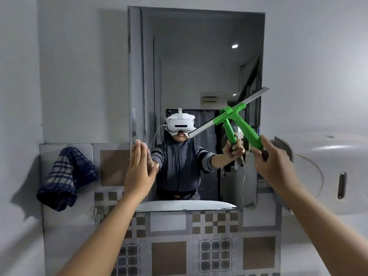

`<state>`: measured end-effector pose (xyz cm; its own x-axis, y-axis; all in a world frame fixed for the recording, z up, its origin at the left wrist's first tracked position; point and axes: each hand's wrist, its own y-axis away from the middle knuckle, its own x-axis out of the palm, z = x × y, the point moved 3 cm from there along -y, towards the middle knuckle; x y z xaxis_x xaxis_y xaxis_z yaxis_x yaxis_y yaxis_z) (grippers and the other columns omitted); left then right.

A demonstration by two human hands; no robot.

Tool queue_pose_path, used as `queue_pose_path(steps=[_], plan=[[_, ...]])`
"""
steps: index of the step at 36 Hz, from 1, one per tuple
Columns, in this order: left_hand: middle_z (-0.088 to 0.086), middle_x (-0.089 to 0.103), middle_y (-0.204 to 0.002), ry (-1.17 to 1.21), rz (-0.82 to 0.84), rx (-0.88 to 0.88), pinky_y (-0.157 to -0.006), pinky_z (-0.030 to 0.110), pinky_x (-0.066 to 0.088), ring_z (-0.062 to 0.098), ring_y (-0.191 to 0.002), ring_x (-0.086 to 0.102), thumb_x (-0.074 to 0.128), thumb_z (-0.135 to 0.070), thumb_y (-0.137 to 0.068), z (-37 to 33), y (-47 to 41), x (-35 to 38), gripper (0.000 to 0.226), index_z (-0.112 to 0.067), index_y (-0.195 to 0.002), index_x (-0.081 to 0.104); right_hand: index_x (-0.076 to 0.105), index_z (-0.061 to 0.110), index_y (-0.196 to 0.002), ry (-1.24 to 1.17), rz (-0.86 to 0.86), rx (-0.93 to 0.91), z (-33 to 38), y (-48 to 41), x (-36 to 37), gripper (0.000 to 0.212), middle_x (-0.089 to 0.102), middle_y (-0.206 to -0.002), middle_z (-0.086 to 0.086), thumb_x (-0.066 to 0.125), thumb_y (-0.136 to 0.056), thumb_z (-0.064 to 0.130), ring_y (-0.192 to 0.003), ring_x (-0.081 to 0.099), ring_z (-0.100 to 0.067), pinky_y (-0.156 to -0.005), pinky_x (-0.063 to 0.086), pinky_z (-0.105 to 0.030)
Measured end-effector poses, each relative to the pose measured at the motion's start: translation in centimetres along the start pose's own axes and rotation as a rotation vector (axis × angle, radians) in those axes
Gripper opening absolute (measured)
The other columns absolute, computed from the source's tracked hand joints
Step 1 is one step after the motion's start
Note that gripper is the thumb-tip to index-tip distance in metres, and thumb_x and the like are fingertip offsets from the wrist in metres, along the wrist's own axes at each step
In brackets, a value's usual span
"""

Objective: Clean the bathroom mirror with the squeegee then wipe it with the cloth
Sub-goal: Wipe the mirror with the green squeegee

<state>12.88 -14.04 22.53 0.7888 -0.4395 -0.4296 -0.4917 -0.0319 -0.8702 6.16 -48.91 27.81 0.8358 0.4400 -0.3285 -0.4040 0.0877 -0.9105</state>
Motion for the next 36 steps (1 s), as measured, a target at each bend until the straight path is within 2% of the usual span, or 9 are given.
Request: queue_pose_path(steps=[7, 13, 17, 21, 26, 28, 30, 34, 36], plan=[[-0.002, -0.017, -0.153, 0.030, 0.015, 0.022, -0.110, 0.035, 0.027, 0.016, -0.141, -0.013, 0.052, -0.032, -0.090, 0.2, 0.1, -0.3, 0.082, -0.015, -0.146, -0.007, 0.043, 0.014, -0.135, -0.108, -0.041, 0.185, 2.5, 2.8, 1.1, 0.045, 0.058, -0.069, -0.009, 0.051, -0.092, 0.023, -0.054, 0.051, -0.027, -0.047, 0.034, -0.025], [-0.002, -0.015, -0.153, 0.001, 0.020, 0.036, -0.114, 0.032, 0.014, 0.014, -0.141, -0.011, 0.053, -0.034, -0.091, 0.4, 0.2, -0.6, 0.082, -0.014, -0.145, -0.006, 0.049, 0.011, -0.122, -0.252, -0.092, 0.296, 4.6, 4.5, 3.1, 0.033, 0.054, -0.066, -0.003, 0.048, -0.094, 0.028, -0.051, 0.049, -0.020, -0.048, 0.038, -0.029], [-0.003, -0.017, -0.152, 0.009, 0.042, 0.038, -0.114, 0.039, 0.024, 0.014, -0.140, -0.011, 0.052, -0.031, -0.091, 0.4, 0.5, -0.8, 0.082, -0.015, -0.144, -0.008, 0.049, 0.011, -0.114, -0.314, -0.116, 0.400, 6.0, 5.8, 4.5, 0.029, 0.061, -0.073, -0.013, 0.046, -0.092, 0.030, -0.063, 0.060, -0.032, -0.057, 0.052, -0.042], [-0.004, -0.020, -0.151, 0.023, 0.067, 0.064, -0.113, 0.035, 0.026, 0.014, -0.140, -0.014, 0.052, -0.029, -0.091, 0.7, 1.1, -0.8, 0.085, -0.019, -0.139, -0.018, 0.051, 0.006, -0.094, -0.372, -0.184, 0.434, 8.3, 7.1, 5.2, 0.012, 0.052, -0.062, -0.005, 0.049, -0.092, 0.018, -0.052, 0.049, -0.024, -0.051, 0.041, -0.036], [-0.002, -0.021, -0.152, 0.040, 0.059, 0.090, -0.111, 0.025, 0.011, 0.015, -0.140, -0.015, 0.052, -0.026, -0.092, 1.0, 1.5, -0.7, 0.086, -0.019, -0.137, -0.021, 0.052, 0.001, -0.091, -0.473, -0.244, 0.553, 11.8, 7.7, 6.7, 0.012, 0.049, -0.059, 0.000, 0.048, -0.093, 0.012, -0.045, 0.042, -0.011, -0.040, 0.031, -0.019], [-0.002, -0.020, -0.152, 0.053, 0.058, 0.104, -0.113, 0.028, 0.012, 0.015, -0.140, -0.015, 0.054, -0.024, -0.091, 1.2, 1.6, -0.5, 0.088, -0.019, -0.138, -0.020, 0.050, -0.001, -0.089, -0.539, -0.272, 0.602, 13.2, 8.0, 7.4, 0.014, 0.047, -0.059, 0.000, 0.046, -0.093, 0.012, -0.046, 0.040, -0.011, -0.042, 0.032, -0.021], [-0.002, -0.020, -0.152, 0.064, 0.065, 0.118, -0.113, 0.027, 0.012, 0.014, -0.140, -0.015, 0.054, -0.023, -0.090, 1.4, 1.8, -0.4, 0.088, -0.018, -0.139, -0.019, 0.050, -0.002, -0.088, -0.581, -0.301, 0.643, 14.6, 8.1, 8.1, 0.016, 0.045, -0.061, 0.000, 0.046, -0.093, 0.012, -0.049, 0.040, -0.012, -0.045, 0.033, -0.023], [0.000, -0.017, -0.154, 0.100, 0.077, 0.150, -0.113, 0.024, 0.006, 0.015, -0.141, -0.013, 0.050, -0.021, -0.092, 2.0, 2.4, -0.3, 0.079, -0.015, -0.144, -0.009, 0.049, -0.001, -0.087, -0.659, -0.346, 0.693, 16.9, 7.7, 9.1, 0.017, 0.043, -0.060, 0.000, 0.046, -0.094, 0.014, -0.045, 0.038, -0.011, -0.036, 0.031, -0.012], [0.005, -0.009, -0.155, 0.078, 0.057, 0.176, -0.115, 0.031, 0.015, 0.019, -0.143, -0.008, 0.053, -0.019, -0.090, 2.2, 2.6, -0.3, 0.077, -0.008, -0.146, 0.001, 0.049, 0.000, -0.086, -0.697, -0.358, 0.708, 17.8, 7.5, 9.5, 0.017, 0.044, -0.061, 0.001, 0.047, -0.094, 0.014, -0.046, 0.039, -0.011, -0.036, 0.032, -0.012]])
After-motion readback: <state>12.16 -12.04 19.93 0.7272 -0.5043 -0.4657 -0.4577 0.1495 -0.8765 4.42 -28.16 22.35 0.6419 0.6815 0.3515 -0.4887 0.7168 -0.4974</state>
